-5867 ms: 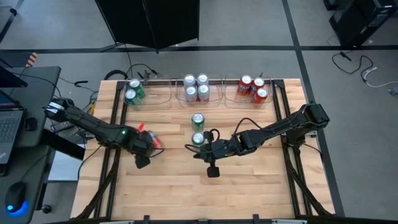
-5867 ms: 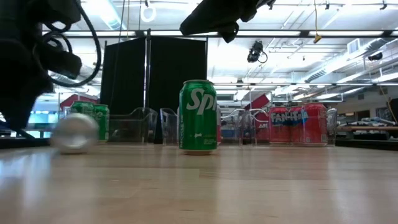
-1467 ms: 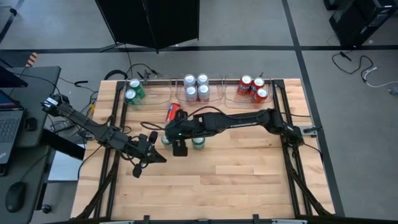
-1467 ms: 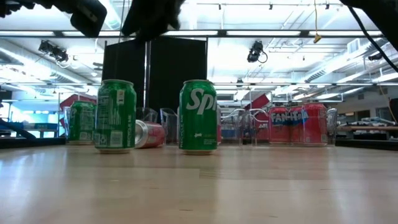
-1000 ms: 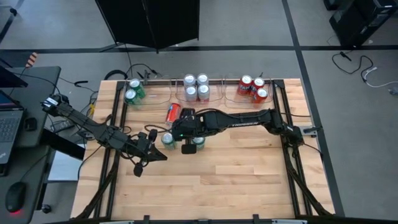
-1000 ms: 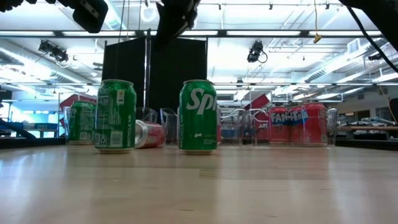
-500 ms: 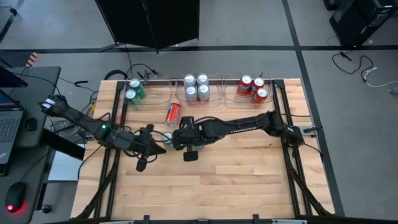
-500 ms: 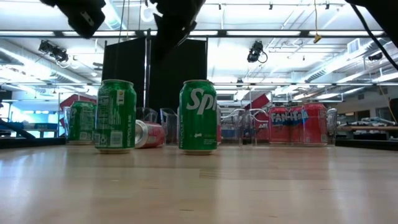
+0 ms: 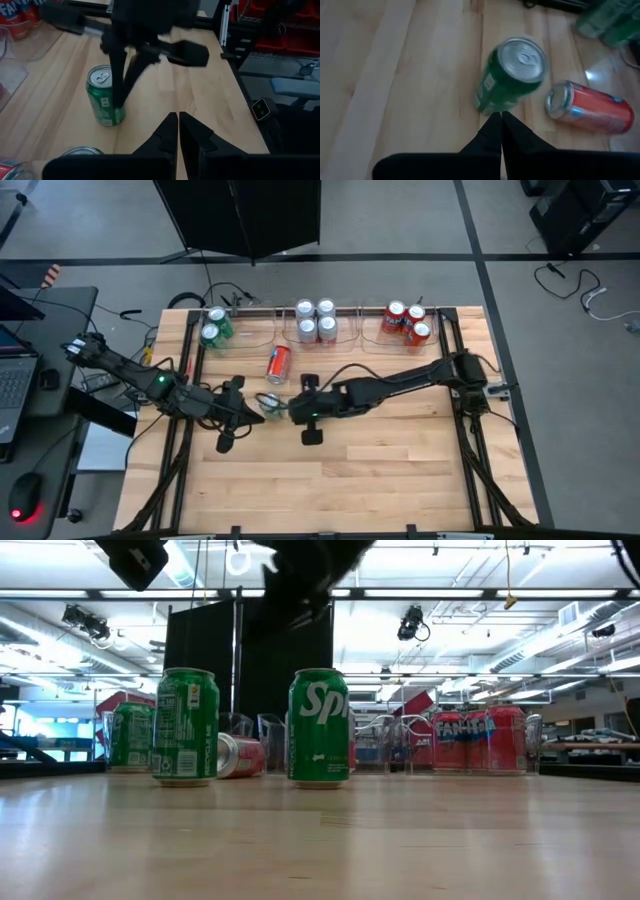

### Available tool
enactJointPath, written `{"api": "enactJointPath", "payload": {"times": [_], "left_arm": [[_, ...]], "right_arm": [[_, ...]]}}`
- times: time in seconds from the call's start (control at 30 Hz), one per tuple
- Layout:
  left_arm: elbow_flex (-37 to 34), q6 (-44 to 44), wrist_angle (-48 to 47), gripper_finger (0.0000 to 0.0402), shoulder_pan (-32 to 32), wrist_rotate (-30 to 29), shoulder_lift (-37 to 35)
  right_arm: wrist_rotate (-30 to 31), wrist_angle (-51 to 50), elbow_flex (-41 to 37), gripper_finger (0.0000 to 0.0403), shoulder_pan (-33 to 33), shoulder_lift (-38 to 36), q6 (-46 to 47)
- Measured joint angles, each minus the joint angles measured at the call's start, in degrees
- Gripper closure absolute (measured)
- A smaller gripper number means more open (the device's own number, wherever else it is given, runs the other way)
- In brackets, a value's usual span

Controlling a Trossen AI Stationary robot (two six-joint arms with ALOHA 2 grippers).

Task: Sort soda cans
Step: Put the green soda can into the top left transparent bin

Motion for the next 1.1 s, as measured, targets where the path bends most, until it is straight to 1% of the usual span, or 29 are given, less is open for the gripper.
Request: {"api": "enactJointPath", "payload": {"times": [0.1, 0.23, 0.4, 0.53, 0.6, 0.73, 0.8, 0.87, 1.0, 1.1], "left_arm": [[0.0, -0.1, 0.0, 0.0381, 0.0, 0.0, 0.0], [0.2, -0.9, -1.1, 0.0381, 1.0, 0.0, 0.2], [5.5, -3.1, -11.4, 0.0381, 4.0, 0.0, 2.8], [10.9, -3.1, -17.7, 0.0381, 6.6, 0.5, 7.0], [13.5, -3.1, -19.8, 0.0380, 8.1, 2.4, 9.6], [18.7, -3.2, -23.4, 0.0372, 10.4, 8.9, 15.2], [21.2, -3.2, -24.2, 0.0359, 11.1, 11.6, 17.7], [23.4, -3.2, -26.3, 0.0337, 11.3, 13.2, 20.2], [28.8, -3.1, -32.8, 0.0271, 11.3, 13.4, 24.6], [31.3, -3.1, -37.4, 0.0213, 11.3, 11.6, 27.1]], "right_arm": [[2.7, 3.9, -7.0, 0.0403, -0.1, -5.4, 1.8], [7.5, 9.5, -17.1, 0.0403, 0.0, -15.3, 3.6], [14.0, 17.1, -31.1, 0.0403, 1.8, -28.1, 6.9], [15.8, 24.4, -41.1, 0.0403, 3.5, -35.1, 9.6], [15.9, 28.4, -45.2, 0.0403, 4.3, -37.1, 10.4], [15.9, 34.1, -50.4, 0.0403, 5.7, -38.8, 11.6], [15.9, 35.4, -51.7, 0.0403, 6.2, -38.8, 11.7], [15.9, 35.7, -52.3, 0.0403, 6.6, -38.8, 12.0], [15.9, 36.1, -52.4, 0.0403, 7.4, -38.8, 12.7], [15.9, 36.1, -52.4, 0.0403, 8.0, -38.8, 12.7]]}}
